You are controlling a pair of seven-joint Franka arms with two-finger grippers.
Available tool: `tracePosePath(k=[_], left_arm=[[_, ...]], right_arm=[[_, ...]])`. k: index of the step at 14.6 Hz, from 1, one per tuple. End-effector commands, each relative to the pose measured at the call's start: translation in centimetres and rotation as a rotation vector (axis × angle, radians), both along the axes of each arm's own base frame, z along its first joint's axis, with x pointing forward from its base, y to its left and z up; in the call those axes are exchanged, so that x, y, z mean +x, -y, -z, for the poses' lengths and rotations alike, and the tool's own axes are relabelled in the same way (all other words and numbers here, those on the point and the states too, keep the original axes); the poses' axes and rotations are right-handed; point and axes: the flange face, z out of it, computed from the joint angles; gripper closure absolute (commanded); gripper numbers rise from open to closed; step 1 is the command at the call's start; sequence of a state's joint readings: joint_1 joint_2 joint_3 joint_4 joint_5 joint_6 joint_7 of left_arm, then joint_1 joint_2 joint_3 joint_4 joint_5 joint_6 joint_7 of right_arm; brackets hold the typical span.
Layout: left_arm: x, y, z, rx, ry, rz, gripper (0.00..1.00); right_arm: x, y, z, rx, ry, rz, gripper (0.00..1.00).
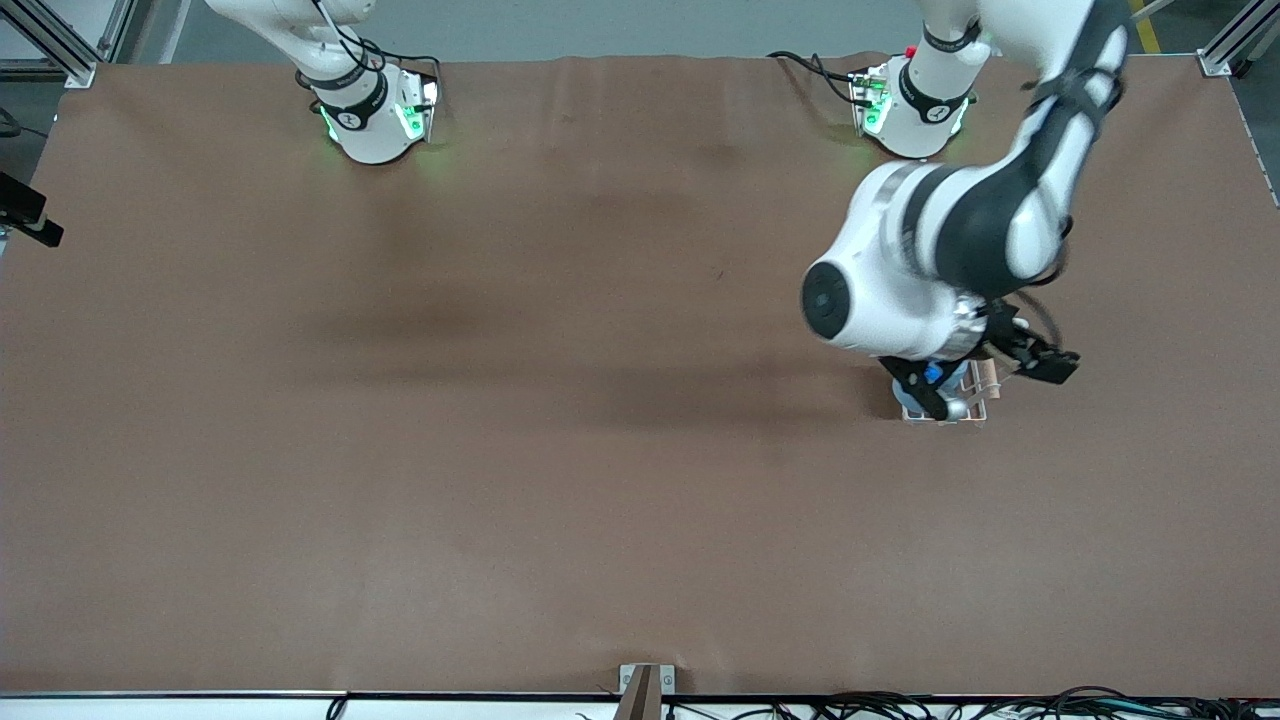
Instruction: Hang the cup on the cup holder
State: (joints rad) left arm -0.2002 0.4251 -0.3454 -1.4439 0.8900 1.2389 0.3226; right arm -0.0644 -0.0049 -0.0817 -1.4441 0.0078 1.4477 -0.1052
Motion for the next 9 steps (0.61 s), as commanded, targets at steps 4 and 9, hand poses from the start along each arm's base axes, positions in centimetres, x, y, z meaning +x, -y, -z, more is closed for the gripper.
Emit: tracePosePath(k=[4,9], left_arm=[[0.1,1.9,-8.8,-0.345,0.306,-0.341,0.0],[-2.7,3.2,-16.0,-0.56,0.487,-0.531,0.0]], right_arm=[[-0.2,0.2,0.2,-0.005,0.009,0.04,0.0],[-0.3,0.1,0.3,-0.001,0.006,0.036,0.0]])
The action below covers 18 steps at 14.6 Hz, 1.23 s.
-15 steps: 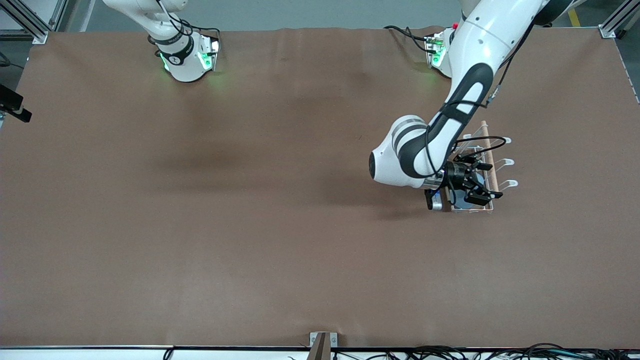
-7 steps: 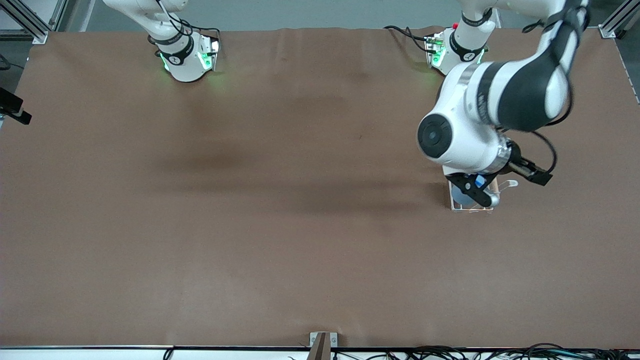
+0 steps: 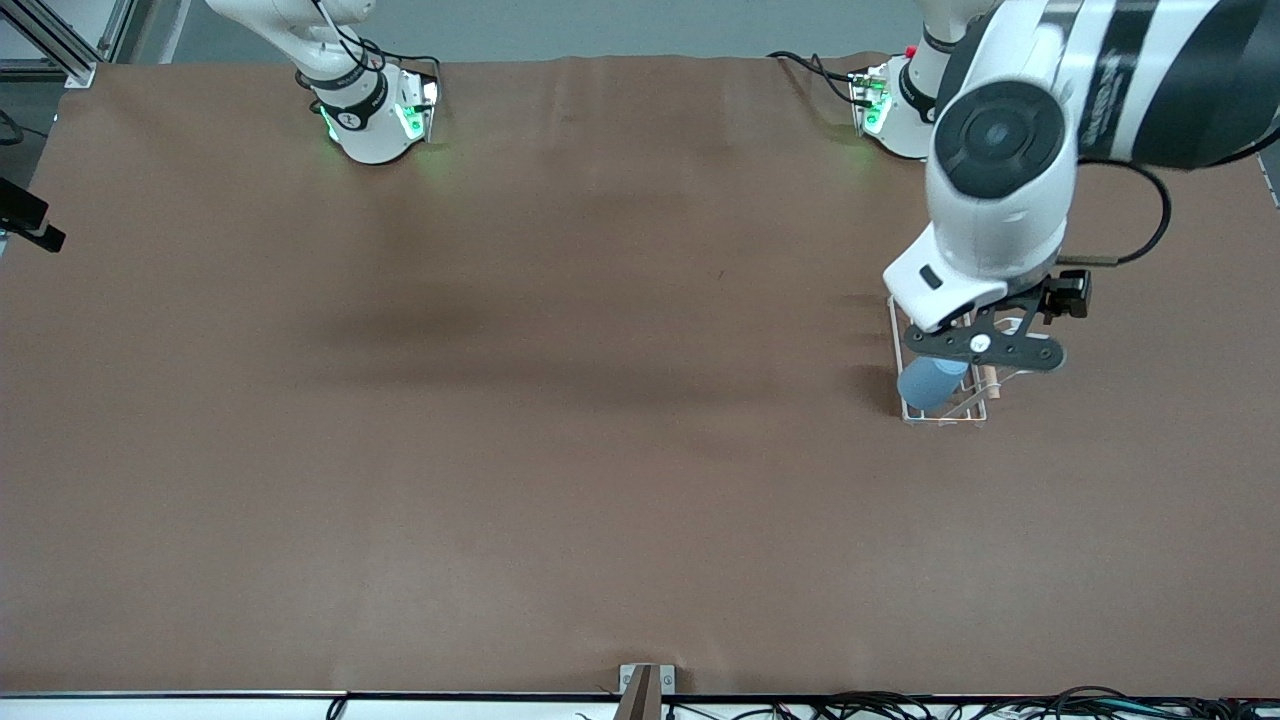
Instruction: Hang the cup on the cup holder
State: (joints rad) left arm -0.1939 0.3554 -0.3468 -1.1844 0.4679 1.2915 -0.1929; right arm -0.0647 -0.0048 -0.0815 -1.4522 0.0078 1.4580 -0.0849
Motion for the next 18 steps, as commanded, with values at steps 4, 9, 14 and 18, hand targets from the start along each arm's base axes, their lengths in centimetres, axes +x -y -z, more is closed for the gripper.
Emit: tracePosePath(k=[4,9,14,18], left_arm=[[-2.0,-3.1,-5.6,-0.212,0.048,-0.159,0.0],[-2.3,-7.8,-8.4,-0.275,0.077,-0.228,0.0],[-4.7,-11.6,-11.3,-0.371,0.104,-0.271,0.0],[-6.2,-15.3,-9.3,-0.388,0.059,-0.24,0.0]], right_arm=[[-0.4,0.0,0.0,0.0,0.003,0.015,0.0],[-0.4,0.0,0.0,0.002,0.002,0.015,0.0],[-0.4,0.0,0.0,0.002,0.0,0.015,0.0],[-0.5,0.1,0.0,0.003,-0.003,0.015,0.0]])
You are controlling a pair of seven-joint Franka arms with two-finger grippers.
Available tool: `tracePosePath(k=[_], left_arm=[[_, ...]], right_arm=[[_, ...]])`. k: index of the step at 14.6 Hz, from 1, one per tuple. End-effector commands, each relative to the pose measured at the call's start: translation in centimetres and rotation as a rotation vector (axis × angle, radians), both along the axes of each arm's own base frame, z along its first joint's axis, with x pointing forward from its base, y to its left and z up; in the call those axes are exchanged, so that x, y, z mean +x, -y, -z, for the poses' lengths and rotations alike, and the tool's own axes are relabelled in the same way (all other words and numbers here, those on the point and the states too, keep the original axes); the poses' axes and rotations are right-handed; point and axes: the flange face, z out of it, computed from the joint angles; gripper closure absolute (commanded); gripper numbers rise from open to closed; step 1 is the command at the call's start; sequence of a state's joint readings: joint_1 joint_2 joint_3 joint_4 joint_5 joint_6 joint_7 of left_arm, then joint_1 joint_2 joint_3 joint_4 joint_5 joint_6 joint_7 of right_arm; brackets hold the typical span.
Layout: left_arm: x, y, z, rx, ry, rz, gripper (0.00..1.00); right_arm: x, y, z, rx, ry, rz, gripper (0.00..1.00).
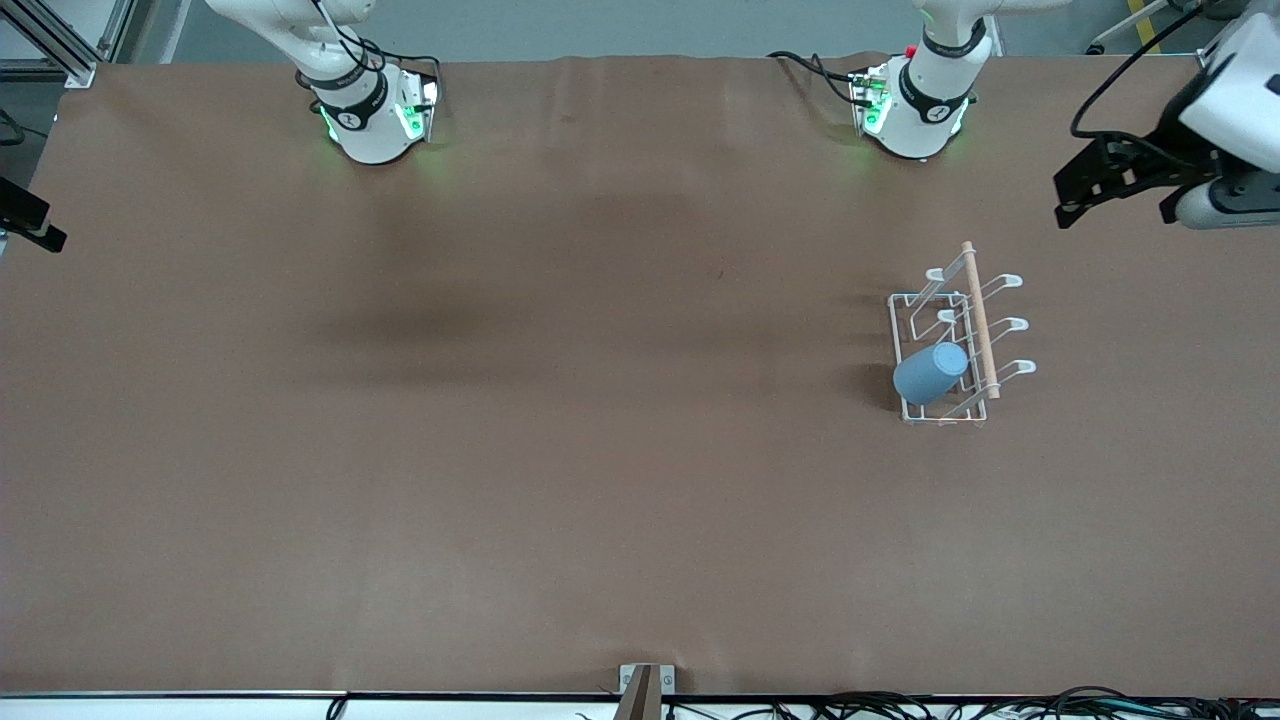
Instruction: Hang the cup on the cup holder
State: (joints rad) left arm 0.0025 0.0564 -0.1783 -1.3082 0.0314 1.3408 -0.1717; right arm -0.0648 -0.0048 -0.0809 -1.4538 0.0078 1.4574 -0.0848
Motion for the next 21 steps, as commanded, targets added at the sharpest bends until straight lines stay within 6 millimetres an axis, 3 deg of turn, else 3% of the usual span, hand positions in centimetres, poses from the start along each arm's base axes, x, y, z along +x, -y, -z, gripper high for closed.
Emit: tracePosePath(k=[1,4,12,21], left_arm=[[-2.2,-0.8,2.6,-0.008,-0.006,0.026,0.0],[-3.7,-0.7,3.7,0.012,0.02,0.016,0.0],[-2.9,-0.6,5.3,0.008,-0.002,0.003,0.0],[-2.5,-0.4,4.5,0.013,0.012,-0.011,0.0]], right_arm=[[-0.5,0.1,0.0,0.002,0.001,0.016,0.0],[-0.5,0.1,0.0,0.002,-0.001,0.016,0.0],[-0.3,0.1,0.1,0.002,0.001,0.014,0.0],[-0.3,0.1,0.1,0.002,0.003,0.006,0.0]])
